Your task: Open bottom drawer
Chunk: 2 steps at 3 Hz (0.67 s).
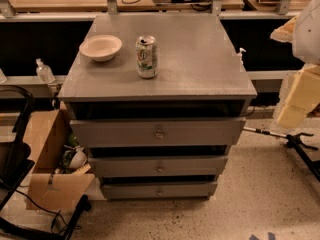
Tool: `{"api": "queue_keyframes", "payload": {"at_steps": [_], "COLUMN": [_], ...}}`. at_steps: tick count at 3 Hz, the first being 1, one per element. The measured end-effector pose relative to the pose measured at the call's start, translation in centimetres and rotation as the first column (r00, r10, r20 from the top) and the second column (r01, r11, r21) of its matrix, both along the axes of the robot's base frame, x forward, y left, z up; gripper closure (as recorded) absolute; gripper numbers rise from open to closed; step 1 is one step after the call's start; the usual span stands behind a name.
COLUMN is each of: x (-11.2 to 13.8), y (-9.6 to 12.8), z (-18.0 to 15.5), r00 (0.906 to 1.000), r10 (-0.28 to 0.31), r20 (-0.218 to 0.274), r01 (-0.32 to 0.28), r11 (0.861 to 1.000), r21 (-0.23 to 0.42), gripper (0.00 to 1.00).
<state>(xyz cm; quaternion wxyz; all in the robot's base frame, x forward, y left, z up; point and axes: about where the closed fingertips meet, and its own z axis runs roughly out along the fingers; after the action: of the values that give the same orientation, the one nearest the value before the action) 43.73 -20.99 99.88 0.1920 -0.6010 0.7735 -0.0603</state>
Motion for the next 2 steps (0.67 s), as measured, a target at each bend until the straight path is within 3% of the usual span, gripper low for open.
{"api": "queue_keyframes", "payload": {"at_steps": [1, 2], "x": [0.0, 0.7], "y": [0.0, -1.0], "z": [0.0, -2.3], "r00": [1.0, 0.9975], "r10": [0.0, 0.016], "r20": [0.0, 0.069], "r01": [0.0, -0.017], "r11": [1.0, 1.0], "r21": [0.0, 0.015], "gripper": [0.0, 0.0]}}
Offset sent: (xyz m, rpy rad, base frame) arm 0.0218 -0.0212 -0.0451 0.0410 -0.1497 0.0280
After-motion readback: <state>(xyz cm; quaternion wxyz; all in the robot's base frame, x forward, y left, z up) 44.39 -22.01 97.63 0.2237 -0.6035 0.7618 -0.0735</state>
